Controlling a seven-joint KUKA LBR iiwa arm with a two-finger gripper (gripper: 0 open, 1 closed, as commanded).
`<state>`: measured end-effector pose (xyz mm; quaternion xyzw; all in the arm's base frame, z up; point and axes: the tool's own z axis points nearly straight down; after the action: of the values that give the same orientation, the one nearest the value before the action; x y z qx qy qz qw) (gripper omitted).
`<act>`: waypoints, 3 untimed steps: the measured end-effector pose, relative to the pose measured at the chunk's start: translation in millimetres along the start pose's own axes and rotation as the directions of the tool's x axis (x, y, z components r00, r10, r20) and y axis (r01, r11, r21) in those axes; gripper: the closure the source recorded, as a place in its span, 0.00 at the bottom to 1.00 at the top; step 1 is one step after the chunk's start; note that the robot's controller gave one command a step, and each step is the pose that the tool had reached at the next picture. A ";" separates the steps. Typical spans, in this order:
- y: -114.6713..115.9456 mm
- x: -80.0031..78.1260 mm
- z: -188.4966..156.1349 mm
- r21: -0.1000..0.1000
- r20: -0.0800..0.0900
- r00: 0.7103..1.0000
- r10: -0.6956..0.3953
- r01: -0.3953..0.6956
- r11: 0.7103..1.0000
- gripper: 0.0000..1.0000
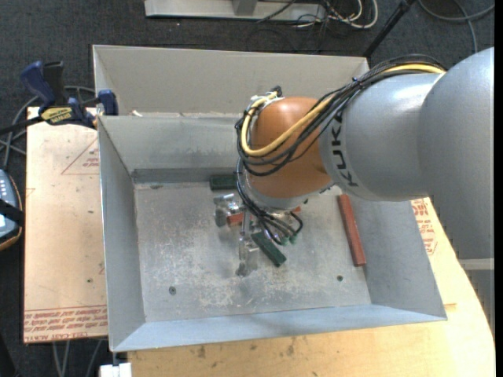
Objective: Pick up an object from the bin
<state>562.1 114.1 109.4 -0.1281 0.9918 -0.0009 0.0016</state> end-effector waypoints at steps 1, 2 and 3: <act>-51.3 -22.7 20.3 -0.001 0.000 0.975 -0.222 0.222 0.975 0.00; -107.3 -66.0 40.1 0.000 0.002 0.924 -0.382 0.382 0.924 0.00; -104.7 -65.8 39.0 -0.005 0.000 0.924 -0.382 0.382 0.924 1.00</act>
Offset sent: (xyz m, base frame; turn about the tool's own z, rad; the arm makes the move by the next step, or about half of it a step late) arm 0.0340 -0.0414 -0.0194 -0.2296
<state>652.5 29.5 70.8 -0.3190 0.9478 0.0011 0.0005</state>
